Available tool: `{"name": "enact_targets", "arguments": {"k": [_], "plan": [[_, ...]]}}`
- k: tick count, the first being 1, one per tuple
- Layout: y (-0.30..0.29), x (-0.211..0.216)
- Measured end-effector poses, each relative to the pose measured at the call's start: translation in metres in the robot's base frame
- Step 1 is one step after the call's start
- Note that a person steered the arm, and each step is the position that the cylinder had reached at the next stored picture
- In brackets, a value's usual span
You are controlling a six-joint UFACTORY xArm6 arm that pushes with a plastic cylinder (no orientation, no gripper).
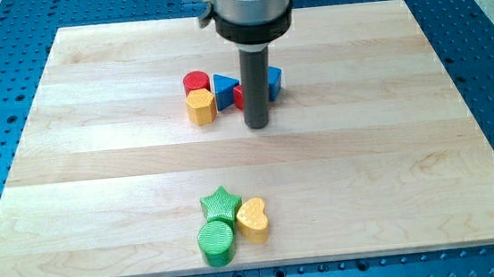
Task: Place the blue cube to the right of the red star
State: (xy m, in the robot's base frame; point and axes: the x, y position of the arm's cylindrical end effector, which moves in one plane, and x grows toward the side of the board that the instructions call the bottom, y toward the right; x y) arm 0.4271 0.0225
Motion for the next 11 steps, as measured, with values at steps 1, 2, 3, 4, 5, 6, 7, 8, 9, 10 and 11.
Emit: {"name": "enact_targets", "arguments": {"k": [1,2,3,4,5,6,7,8,9,10,11], "plan": [[0.006,-0.025],[0.059,-0.029],[0.091,-0.116],[0.022,-0.135],[-0.015,-0.128],[0.03,-0.107],[0.082,-0.092],[0.108,-0.086],[0.125,-0.061],[0.111,-0.05],[0.094,-0.048]]}}
